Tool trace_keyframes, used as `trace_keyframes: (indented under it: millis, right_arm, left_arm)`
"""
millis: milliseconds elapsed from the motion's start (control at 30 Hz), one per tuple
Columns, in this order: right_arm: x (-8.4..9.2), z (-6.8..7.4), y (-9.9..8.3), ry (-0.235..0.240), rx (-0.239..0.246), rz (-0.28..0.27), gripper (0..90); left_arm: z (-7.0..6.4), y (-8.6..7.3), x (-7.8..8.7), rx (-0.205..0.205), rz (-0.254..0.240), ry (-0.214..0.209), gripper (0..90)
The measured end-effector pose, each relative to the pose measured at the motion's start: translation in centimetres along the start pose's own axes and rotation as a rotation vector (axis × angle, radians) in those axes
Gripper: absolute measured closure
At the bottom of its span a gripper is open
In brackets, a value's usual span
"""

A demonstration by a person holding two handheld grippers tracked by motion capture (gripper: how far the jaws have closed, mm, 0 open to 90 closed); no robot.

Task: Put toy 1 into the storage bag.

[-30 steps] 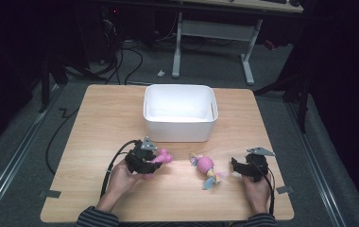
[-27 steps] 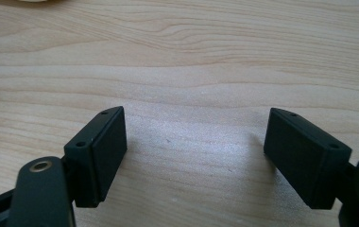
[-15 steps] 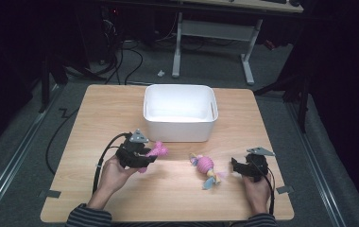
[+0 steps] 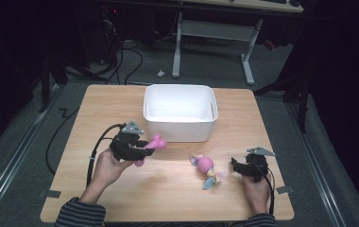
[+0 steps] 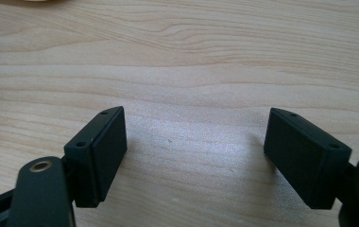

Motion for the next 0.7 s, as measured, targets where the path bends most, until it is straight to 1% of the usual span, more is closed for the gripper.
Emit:
trace_keyframes:
  millis: [67, 133, 167, 300, 400, 467, 533, 700]
  right_arm:
    - [0.0, 0.0, 0.0, 0.000, 0.000, 0.000, 22.0]
    - [0.0, 0.0, 0.0, 0.001, -0.001, 0.000, 22.0]
    - [0.0, 0.0, 0.0, 0.001, -0.001, 0.000, 21.9]
    - [0.0, 0.0, 0.0, 0.001, 0.001, -0.001, 22.0]
    - [0.0, 0.0, 0.0, 0.001, 0.000, 0.000, 21.9]
    - [0.0, 0.0, 0.0, 0.001, 0.000, 0.000, 22.0]
    - [0.0, 0.0, 0.0, 0.001, 0.000, 0.000, 22.0]
    - [0.0, 0.0, 0.0, 0.000, 0.002, -0.001, 22.0]
  left_arm:
    - [0.1, 0.5, 0.4, 0.003, -0.005, -0.002, 59.8]
    - [0.2, 1.0, 0.8, -0.003, -0.005, 0.001, 59.8]
    - [0.2, 1.4, 1.1, -0.004, -0.013, -0.001, 59.8]
    - [0.3, 2.6, 1.9, -0.007, -0.028, -0.018, 59.8]
    - [0.6, 3.5, 2.2, -0.005, -0.034, -0.015, 59.7]
    - [0.8, 4.2, 2.3, -0.002, -0.039, -0.027, 59.7]
    - [1.0, 4.9, 2.3, 0.000, -0.044, -0.028, 59.7]
    - [1.3, 6.7, 2.2, -0.008, -0.044, -0.031, 59.7]
Point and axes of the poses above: each handheld gripper's, and its own axes: x roughly backward along the jaws, y roughly out of its top, z roughly to its left, the point moved 7 cm from there along -x, roughly forward along the jaws, and after that the axes turned 4 degrees about -y, right-handed, at the moved point
